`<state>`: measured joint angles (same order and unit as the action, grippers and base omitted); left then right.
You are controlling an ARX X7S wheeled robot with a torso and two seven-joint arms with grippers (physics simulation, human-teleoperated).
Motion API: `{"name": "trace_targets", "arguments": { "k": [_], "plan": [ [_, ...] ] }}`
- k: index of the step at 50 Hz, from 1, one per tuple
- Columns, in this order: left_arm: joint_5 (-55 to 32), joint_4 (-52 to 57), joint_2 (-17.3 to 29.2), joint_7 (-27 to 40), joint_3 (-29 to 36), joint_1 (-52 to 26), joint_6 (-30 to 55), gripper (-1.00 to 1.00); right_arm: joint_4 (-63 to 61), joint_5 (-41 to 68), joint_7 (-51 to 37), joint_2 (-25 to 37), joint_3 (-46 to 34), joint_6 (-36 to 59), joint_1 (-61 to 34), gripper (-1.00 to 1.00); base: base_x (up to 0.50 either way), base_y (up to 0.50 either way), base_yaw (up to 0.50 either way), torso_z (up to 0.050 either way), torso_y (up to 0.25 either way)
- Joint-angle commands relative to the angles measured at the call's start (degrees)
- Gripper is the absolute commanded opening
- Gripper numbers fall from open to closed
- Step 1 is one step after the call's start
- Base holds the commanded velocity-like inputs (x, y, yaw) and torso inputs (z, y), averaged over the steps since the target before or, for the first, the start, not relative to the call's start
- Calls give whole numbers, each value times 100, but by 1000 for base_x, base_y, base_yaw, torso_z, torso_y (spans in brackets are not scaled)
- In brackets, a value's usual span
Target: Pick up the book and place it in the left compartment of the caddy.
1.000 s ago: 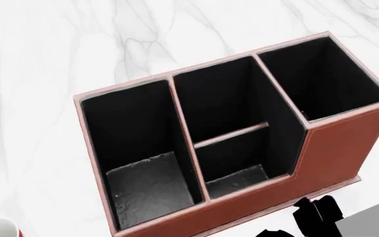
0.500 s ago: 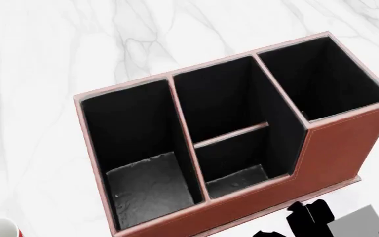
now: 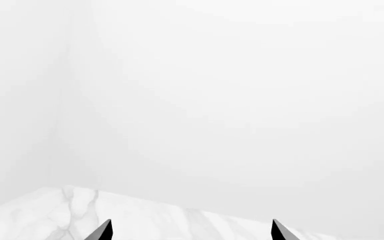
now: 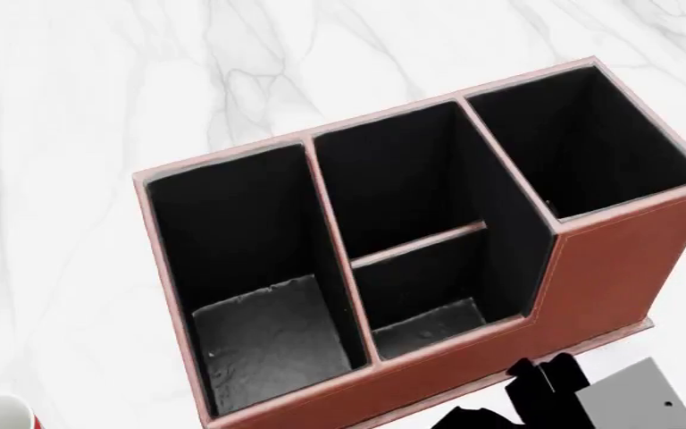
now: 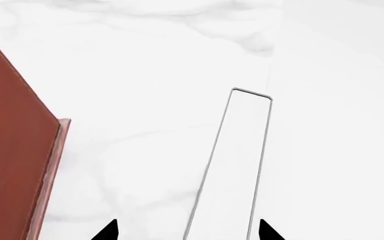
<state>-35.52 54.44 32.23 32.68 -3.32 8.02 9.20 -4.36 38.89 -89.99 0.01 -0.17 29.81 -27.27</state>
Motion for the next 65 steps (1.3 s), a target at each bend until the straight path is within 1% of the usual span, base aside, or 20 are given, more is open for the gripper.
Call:
{"name": "trace_targets", "arguments": {
  "k": [1, 22, 23, 34, 40, 46, 48, 49, 61, 65],
  "plan": [
    [-1, -8, 22, 21, 24, -6, -15, 100, 271, 32, 0, 0, -82, -165, -33, 100, 0, 0, 0, 0, 0],
    [-17, -31, 67, 46, 36, -6, -62, 100, 370, 10, 0, 0, -81, -299, 89, 100, 0, 0, 0, 0, 0],
    [-24, -27, 71, 52, 33, -5, -61, 100, 404, 20, 0, 0, -90, -341, 96, -100, 0, 0, 0, 0, 0],
    [-26, -12, 93, 77, 39, 12, -83, 100, 403, 83, 0, 0, -111, -388, 126, -100, 0, 0, 0, 0, 0],
    [-40, 2, 112, 97, 40, 14, -84, 100, 396, 117, 0, 0, -159, -591, 170, -100, 2, 0, 0, 0, 0],
    [-43, 9, 125, 112, 50, 15, -90, 100, 181, -266, 99, 96, -616, -958, 248, -100, 0, 0, 0, 0, 0],
    [-40, -2, 124, 109, 54, 18, -101, 100, 196, -179, 162, 77, -597, -1104, 271, -100, 0, 0, 0, 0, 0],
    [-42, -2, 126, 111, 53, 18, -104, 100, 105, -330, 175, 145, -718, -1123, 269, -100, 0, 0, 0, 0, 0],
    [-61, -2, 148, 133, 64, 11, -129, 100, -519, -676, 226, 241, -767, -1040, 323, -100, 0, 0, 0, 0, 0],
    [-49, -28, 146, 121, 79, 11, -150, 100, -800, -934, 200, 222, -729, -784, 327, -100, 0, 0, 0, 0, 0]
  ]
}}
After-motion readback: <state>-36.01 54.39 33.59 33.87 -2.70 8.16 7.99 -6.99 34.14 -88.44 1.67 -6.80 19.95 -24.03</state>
